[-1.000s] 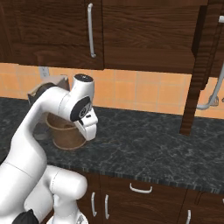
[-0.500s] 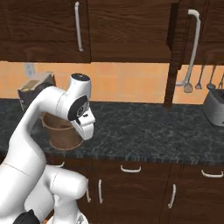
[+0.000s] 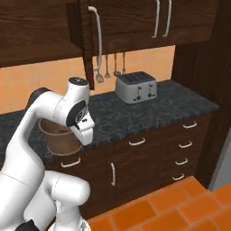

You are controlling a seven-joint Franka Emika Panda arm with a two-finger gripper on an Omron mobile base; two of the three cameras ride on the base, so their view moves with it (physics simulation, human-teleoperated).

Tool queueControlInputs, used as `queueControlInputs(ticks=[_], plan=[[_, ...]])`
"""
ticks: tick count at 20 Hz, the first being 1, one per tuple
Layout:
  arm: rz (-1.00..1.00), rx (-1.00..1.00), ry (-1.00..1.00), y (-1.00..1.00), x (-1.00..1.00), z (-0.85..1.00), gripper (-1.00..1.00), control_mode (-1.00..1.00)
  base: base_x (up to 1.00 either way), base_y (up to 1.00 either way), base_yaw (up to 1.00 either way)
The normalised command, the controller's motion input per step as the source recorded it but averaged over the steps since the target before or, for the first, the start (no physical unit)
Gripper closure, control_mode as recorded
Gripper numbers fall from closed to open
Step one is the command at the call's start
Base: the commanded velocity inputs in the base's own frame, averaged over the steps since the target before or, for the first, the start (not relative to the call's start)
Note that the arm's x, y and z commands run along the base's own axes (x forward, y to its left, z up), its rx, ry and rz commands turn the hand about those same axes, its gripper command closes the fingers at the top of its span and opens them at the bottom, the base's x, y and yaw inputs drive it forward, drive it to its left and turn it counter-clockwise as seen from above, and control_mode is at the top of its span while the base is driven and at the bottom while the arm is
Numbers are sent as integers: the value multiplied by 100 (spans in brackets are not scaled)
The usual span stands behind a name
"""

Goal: Open the cabinet, pick up the bread from the cabinet and place it in the basket. Then move the basket to the dining counter.

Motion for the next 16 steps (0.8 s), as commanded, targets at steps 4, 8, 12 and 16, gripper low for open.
queueControlInputs(ticks=[4, 8, 12, 16], plan=[[0, 0, 0, 0, 0, 0, 100, 100, 0, -54, -83], [0, 0, 0, 0, 0, 0, 100, 100, 0, -51, -85], [0, 0, 0, 0, 0, 0, 100, 100, 0, -62, -84], [0, 0, 0, 0, 0, 0, 100, 100, 0, -64, -83]])
